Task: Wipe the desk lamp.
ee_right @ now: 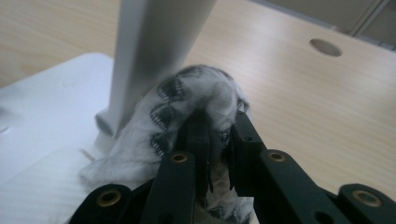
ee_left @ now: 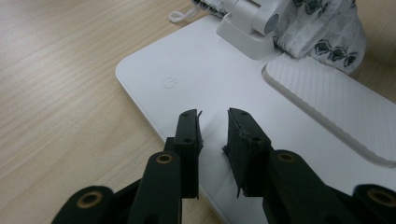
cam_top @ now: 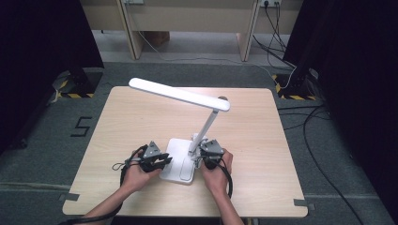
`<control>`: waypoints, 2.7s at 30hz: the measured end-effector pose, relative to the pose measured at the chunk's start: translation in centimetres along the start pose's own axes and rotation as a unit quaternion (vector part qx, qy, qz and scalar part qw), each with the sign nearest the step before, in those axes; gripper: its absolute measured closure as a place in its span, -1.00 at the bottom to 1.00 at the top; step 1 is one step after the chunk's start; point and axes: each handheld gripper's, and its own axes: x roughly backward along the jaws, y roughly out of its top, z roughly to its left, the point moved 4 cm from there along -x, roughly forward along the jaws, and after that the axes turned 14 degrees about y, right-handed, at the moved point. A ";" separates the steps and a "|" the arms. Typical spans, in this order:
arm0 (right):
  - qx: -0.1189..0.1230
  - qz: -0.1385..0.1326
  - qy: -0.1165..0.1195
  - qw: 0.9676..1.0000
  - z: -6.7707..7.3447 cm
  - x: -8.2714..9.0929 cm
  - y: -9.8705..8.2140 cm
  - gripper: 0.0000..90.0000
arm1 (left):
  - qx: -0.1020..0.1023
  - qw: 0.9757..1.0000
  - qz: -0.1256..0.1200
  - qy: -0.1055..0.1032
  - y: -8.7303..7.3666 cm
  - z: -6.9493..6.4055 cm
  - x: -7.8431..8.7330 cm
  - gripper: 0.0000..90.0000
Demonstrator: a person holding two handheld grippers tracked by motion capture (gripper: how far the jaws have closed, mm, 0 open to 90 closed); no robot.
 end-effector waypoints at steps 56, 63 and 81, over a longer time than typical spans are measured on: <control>0.068 0.071 0.152 0.984 6.7 4.6 -2.6 0.85 | -0.003 1.000 0.003 0.002 0.0 0.0 0.0 0.63; 0.072 0.070 0.164 0.981 7.6 5.2 -2.7 0.85 | -0.004 1.000 0.003 0.002 0.0 0.0 0.0 0.63; 0.073 0.031 0.169 0.982 7.9 5.6 0.2 0.84 | -0.005 1.000 0.006 0.002 0.1 0.0 0.0 0.63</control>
